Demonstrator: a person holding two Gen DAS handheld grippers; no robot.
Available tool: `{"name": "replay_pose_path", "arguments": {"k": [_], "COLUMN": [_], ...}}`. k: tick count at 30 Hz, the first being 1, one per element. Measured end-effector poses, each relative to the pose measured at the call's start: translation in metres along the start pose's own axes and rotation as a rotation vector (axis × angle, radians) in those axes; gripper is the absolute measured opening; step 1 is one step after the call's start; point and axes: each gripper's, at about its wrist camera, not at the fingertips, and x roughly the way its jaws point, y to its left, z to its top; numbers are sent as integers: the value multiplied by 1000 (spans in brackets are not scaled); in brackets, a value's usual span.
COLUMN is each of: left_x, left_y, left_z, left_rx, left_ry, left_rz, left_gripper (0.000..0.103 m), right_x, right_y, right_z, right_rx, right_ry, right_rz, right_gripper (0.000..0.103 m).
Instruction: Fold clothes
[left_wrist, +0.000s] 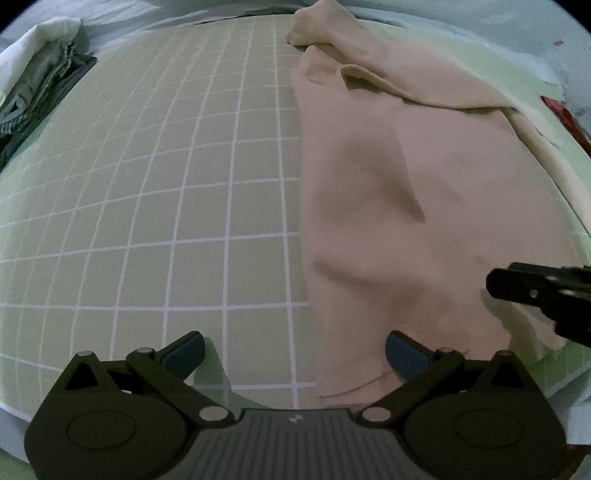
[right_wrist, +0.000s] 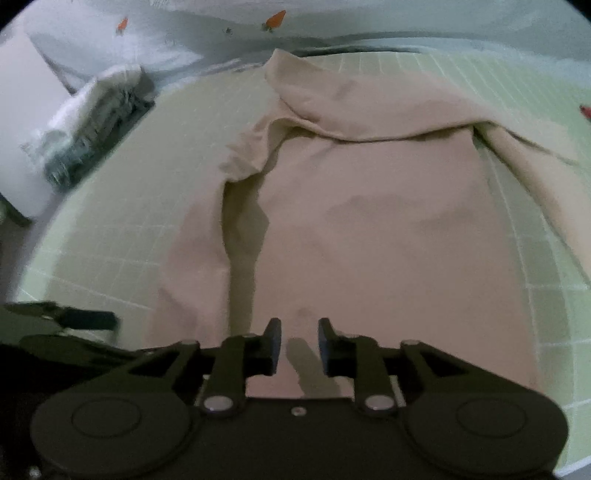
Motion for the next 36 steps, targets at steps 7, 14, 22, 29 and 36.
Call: {"name": "replay_pose_path", "arguments": {"k": [7, 14, 22, 29, 36], "left_x": [3, -13, -28, -35, -38], "left_y": [1, 13, 29, 45, 65], "left_z": [1, -11, -12, -2, 33], "left_rx": [7, -14, -55, -108, -206], "left_ry": [-1, 4, -19, -29, -78], "left_rz": [4, 20, 35, 66, 76], "left_gripper": [103, 103, 103, 103, 103], "right_x": [9, 20, 0, 11, -6], "right_y": [9, 16, 13, 26, -25], "right_z": [2, -6, -10, -5, 28], "right_rx": [6, 22, 0, -137, -16], "right_ry": [-7, 64, 77, 139, 30], "right_rz": [126, 235, 102, 29, -42], "right_gripper": [31, 5, 5, 26, 76]}}
